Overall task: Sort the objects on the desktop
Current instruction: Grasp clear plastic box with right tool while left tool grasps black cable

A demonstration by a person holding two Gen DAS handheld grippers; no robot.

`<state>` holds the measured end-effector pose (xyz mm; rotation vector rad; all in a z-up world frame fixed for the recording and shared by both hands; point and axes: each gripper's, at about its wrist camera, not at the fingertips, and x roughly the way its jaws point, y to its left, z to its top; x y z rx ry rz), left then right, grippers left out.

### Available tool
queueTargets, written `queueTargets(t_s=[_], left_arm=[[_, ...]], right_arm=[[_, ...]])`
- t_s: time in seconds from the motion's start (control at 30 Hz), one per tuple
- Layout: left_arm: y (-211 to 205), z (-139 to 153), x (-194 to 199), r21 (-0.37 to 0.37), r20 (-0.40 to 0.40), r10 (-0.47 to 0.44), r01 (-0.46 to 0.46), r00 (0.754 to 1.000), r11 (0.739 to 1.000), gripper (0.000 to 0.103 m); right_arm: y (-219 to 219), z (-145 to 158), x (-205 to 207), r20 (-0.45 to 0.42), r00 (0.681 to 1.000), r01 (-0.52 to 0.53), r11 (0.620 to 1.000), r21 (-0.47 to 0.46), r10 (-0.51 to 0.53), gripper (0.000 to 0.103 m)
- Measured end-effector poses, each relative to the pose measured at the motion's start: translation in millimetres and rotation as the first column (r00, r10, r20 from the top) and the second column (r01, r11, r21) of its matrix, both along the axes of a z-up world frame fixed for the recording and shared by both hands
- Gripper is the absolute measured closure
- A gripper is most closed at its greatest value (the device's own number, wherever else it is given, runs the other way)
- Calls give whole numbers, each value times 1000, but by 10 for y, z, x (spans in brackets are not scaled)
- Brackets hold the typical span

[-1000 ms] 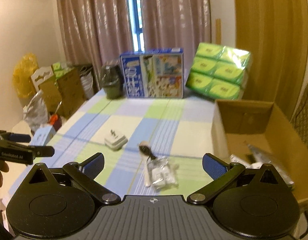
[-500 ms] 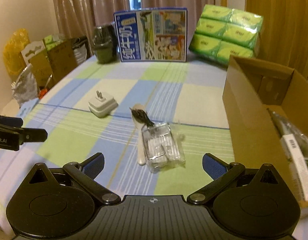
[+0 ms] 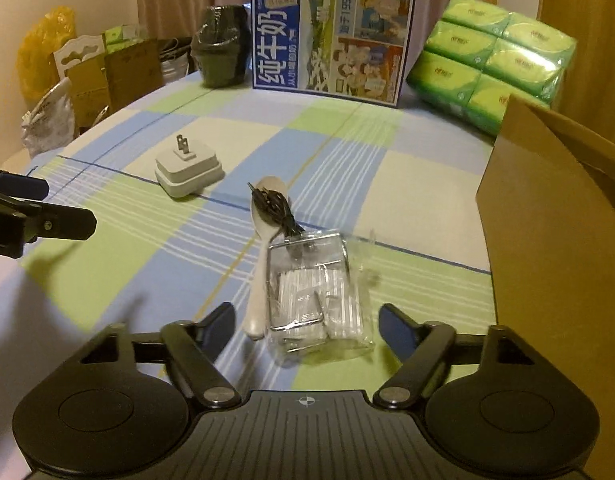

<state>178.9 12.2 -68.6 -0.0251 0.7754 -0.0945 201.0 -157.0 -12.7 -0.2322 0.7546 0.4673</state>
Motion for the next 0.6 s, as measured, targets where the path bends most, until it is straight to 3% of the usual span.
queueTargets(t_s=[0.33,0.6], left_arm=[[-120,-101,178,-31,-45,-42,41,998,999,14],[-218,-155,240,-40,-56,-79,76,995,996,21]], right_arm=[[63,-64,77,-11,1000,-21,1000,-17,21,69],[82,-59,149,-23,1000,-5,1000,-9,4,75]])
